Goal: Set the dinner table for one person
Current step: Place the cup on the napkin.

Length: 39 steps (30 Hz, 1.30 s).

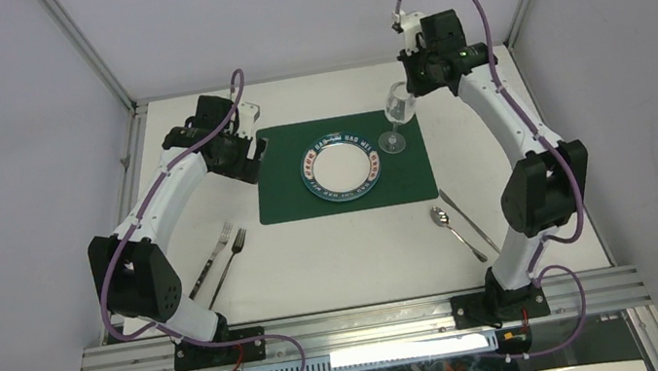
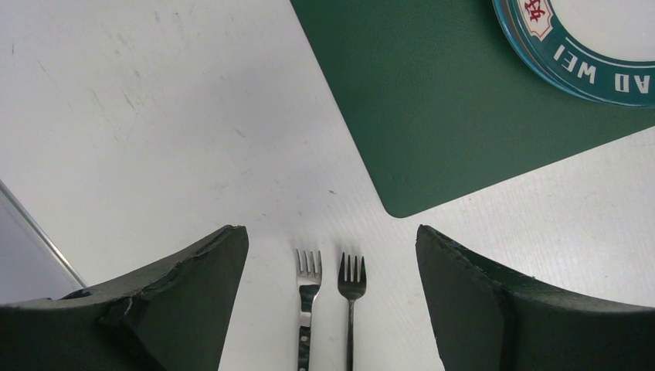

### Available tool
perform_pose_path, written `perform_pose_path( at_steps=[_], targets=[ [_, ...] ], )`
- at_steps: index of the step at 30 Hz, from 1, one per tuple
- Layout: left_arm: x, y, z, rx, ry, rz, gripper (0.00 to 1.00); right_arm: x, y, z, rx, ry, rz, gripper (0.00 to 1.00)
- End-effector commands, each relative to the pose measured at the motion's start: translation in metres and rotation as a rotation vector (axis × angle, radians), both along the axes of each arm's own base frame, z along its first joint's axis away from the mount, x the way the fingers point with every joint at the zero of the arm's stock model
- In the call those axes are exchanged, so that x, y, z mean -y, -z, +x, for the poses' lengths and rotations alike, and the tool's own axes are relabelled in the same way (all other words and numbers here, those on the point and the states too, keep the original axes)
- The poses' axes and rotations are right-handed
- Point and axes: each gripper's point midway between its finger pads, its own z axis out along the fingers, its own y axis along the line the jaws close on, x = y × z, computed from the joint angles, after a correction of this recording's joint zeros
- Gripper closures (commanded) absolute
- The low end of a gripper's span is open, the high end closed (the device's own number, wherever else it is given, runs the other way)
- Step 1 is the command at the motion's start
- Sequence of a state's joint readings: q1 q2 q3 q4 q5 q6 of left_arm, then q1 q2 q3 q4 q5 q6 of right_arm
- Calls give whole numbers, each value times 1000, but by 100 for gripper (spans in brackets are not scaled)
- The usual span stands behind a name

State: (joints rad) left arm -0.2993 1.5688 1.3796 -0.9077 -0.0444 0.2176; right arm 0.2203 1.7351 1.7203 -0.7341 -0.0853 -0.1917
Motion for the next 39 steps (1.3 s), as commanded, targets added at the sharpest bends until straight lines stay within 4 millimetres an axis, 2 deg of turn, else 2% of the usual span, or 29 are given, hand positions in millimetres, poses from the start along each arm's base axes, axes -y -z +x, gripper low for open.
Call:
perform_pose_path(
  at_steps=[1,20,25,39],
  targets=[
    [3,-7,6,31,-13,-33,17,-4,-15,17,94,17,0,100],
    [2,-6,4,30,-13,-32,17,-10,-10,48,152,36,-45,100],
    [2,-6,4,30,-11,-33,17,-11,-15,52,181,47,-54,100],
    [2,-6,3,31,-8,-35,17,-13,-4,62,189,67,-77,100]
  ],
)
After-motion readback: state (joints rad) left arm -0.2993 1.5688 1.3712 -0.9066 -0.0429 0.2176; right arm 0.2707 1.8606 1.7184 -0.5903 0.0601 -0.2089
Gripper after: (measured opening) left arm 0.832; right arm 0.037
